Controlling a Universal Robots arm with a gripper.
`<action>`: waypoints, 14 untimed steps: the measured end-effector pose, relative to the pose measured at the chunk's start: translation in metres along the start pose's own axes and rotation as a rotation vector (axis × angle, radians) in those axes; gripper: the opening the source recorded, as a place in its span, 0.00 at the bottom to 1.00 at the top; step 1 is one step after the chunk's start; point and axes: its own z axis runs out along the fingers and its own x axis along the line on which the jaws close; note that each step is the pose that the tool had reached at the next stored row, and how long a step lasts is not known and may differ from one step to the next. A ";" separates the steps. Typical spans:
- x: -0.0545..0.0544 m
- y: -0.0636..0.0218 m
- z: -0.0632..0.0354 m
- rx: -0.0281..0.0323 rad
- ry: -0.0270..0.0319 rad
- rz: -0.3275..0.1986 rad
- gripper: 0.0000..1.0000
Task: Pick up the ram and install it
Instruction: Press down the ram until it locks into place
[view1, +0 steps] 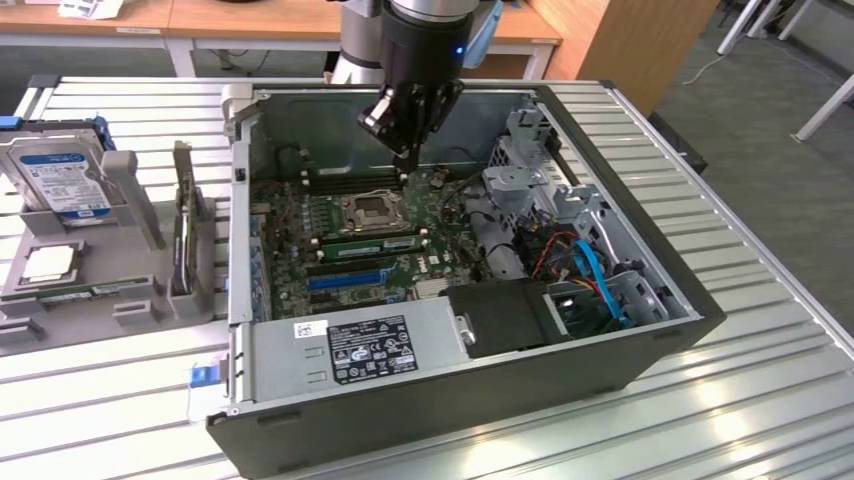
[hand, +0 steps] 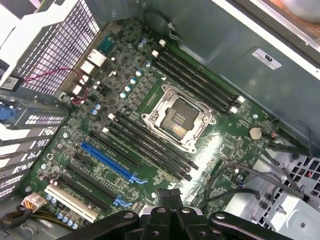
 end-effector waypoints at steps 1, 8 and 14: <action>0.000 0.0000 0.0000 0.0000 -0.0001 0.000 0.10; 0.000 0.0000 0.0001 -0.0016 0.0021 0.000 0.10; -0.002 -0.0011 0.0000 -0.0144 0.0241 0.001 0.10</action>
